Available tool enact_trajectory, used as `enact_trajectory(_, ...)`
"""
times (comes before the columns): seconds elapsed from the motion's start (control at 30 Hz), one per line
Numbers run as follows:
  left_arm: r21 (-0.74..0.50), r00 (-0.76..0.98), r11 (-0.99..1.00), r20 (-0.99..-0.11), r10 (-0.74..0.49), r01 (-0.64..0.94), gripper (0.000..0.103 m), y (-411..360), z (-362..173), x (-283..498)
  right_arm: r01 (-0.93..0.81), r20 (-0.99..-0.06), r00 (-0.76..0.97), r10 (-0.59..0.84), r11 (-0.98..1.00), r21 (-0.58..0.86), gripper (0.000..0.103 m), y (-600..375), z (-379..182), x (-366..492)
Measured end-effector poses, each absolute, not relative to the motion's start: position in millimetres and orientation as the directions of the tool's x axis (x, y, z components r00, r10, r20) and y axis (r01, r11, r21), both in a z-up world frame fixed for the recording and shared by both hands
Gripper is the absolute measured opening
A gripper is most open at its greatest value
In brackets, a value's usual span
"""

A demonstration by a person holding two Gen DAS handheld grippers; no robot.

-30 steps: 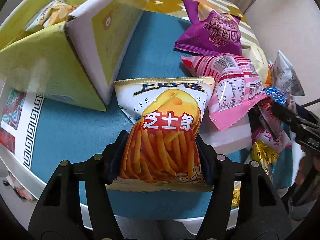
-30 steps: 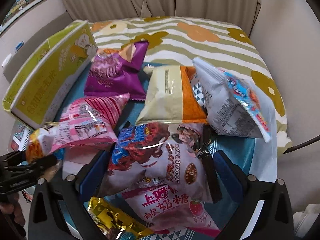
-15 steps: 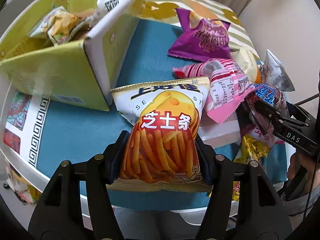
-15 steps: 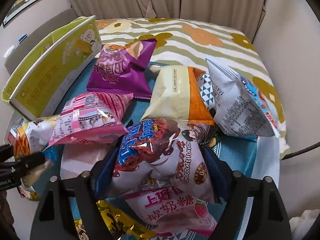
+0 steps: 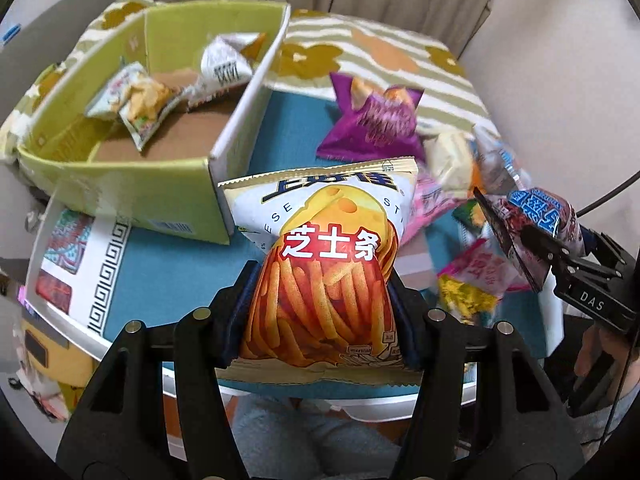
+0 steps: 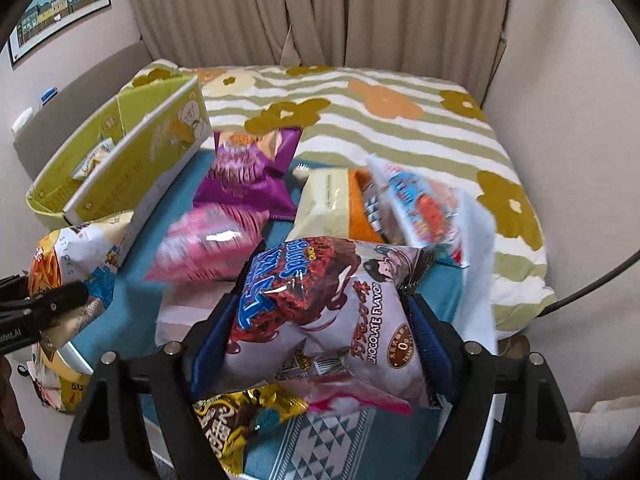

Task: Organize snacks
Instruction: 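Carry both bags over the box and release them inside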

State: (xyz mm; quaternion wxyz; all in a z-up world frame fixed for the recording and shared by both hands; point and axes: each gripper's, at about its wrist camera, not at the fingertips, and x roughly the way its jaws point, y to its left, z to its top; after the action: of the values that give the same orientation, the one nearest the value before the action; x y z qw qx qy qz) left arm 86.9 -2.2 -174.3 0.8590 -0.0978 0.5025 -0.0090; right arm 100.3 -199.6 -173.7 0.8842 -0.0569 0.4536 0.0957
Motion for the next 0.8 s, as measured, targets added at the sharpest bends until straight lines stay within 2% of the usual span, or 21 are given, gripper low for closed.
enact_trajectory(0.23,-0.19,0.583,0.979,-0.805,-0.111,-0.076,0.055,8,-123,83,-0.227,-0.764,0.626,0.155,0.974,0.011,0.08,-201,-124,89)
enact_trajectory(0.5,-0.172,0.672,0.98,-0.738,-0.062,-0.098,0.055,63,-68,102,-0.292,-0.7,0.671,0.245,0.955,0.054,0.08,-151,-76,104)
enact_trajectory(0.8,-0.159,0.67,0.982,-0.74,-0.051,-0.101,0.055,162,-56,184,-0.345,-0.666,0.682,0.302,0.936,0.071,0.08,-49,-60,158)
